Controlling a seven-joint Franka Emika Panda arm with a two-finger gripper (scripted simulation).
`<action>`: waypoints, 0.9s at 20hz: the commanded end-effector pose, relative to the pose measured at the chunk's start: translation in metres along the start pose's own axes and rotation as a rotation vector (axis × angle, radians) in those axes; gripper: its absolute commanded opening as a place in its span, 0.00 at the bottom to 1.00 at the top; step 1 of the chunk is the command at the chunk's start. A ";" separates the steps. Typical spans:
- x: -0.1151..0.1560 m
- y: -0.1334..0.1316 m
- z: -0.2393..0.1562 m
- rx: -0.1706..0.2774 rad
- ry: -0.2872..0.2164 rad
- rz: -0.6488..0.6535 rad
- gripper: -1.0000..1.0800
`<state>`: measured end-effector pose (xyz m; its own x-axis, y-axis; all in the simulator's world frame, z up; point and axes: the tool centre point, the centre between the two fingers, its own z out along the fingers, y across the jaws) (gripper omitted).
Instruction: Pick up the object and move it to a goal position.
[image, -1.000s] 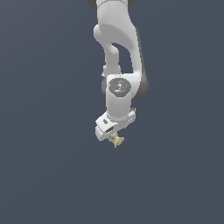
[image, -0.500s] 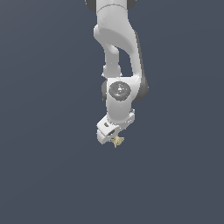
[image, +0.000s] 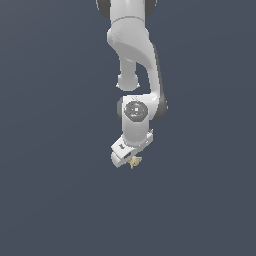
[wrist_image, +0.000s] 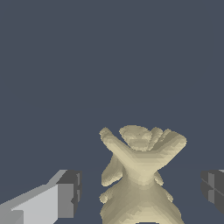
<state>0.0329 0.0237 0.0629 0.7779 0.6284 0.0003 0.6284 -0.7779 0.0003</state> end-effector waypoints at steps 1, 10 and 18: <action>0.000 -0.001 0.013 0.000 0.000 -0.001 0.96; 0.001 0.000 0.022 0.000 0.000 -0.002 0.00; 0.001 0.000 0.022 0.000 0.000 -0.002 0.00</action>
<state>0.0335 0.0237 0.0407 0.7766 0.6300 -0.0001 0.6300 -0.7766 -0.0001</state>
